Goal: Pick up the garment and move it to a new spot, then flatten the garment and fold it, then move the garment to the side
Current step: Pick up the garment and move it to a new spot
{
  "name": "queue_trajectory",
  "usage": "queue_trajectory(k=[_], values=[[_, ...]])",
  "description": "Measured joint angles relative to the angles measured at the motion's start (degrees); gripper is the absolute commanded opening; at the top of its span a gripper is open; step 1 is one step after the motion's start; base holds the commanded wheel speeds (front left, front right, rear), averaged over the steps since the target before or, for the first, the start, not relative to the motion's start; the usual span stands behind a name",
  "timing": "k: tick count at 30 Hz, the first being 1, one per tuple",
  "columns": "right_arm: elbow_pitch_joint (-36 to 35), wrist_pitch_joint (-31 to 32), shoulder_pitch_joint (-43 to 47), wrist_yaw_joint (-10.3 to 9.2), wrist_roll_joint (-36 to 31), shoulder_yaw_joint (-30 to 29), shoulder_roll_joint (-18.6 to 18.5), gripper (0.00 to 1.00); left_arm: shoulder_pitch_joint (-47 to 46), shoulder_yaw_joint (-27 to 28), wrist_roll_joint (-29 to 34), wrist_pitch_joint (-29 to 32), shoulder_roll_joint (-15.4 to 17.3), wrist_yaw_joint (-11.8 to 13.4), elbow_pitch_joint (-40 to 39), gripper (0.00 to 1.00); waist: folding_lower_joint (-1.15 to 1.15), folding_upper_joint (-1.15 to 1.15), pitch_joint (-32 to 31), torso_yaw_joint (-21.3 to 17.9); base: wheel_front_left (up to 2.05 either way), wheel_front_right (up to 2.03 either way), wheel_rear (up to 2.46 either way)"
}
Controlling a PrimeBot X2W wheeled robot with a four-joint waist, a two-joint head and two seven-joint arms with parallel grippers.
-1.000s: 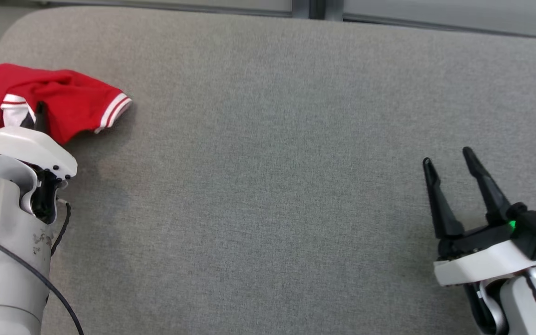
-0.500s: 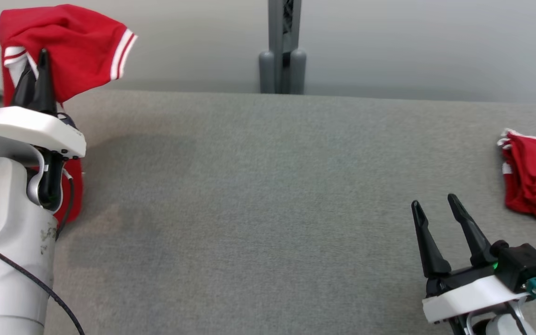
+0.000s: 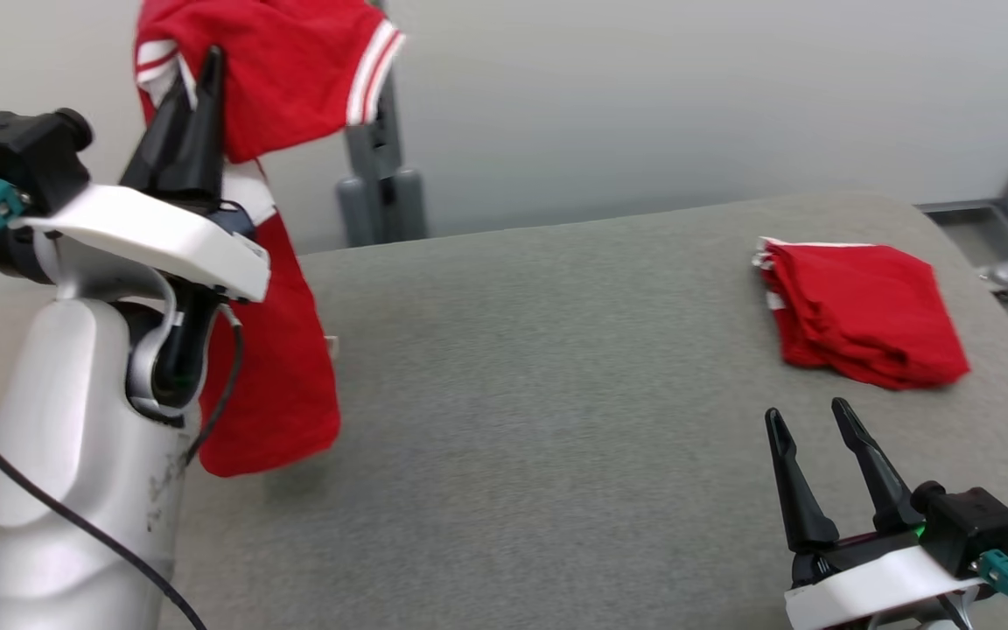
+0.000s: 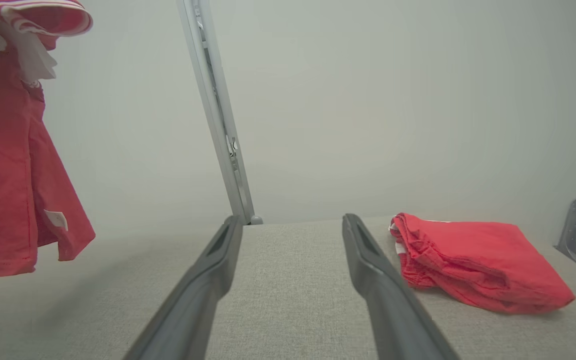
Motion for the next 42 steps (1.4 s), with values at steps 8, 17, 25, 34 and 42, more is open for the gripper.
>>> queue_trajectory(k=[8, 17, 25, 34, 42], values=[[-0.33, 0.0, -0.17, 0.0, 0.0, -0.8, 0.18, 1.0, 3.52, -2.47, -2.41, 4.27, -3.16, 1.27, -7.11, 0.0, 0.0, 0.0, -0.09, -7.62, 0.0, 0.0, 0.0], [-0.36, 0.0, 0.47, 0.0, -0.01, -1.25, 0.29, 1.0, 10.31, -8.26, -2.6, 3.7, -5.35, 1.55, -4.61, 0.0, 0.0, 0.0, 1.07, -12.41, 0.0, 0.0, 0.0], [-0.47, 0.0, 0.53, 0.0, 0.43, -0.9, 0.65, 1.0, 19.67, -7.68, -8.03, -2.96, -6.36, 4.97, 4.01, 0.0, 0.0, 0.0, 3.87, -12.73, 0.0, 0.0, 0.0], [-0.08, 0.0, -0.05, 0.0, 0.27, 0.12, 0.89, 1.0, 22.12, -10.25, -14.25, -6.93, -6.57, 3.1, 13.56, 0.4, 0.0, 0.0, 5.46, -9.7, 0.0, 0.0, 0.0], [1.2, 0.0, 1.41, 0.0, 0.18, 2.2, 0.73, 1.0, 25.63, -12.84, -15.44, -12.85, -6.62, 4.46, 11.01, 1.0, 0.0, 0.0, 1.12, -6.72, 0.0, 0.0, 0.0]])
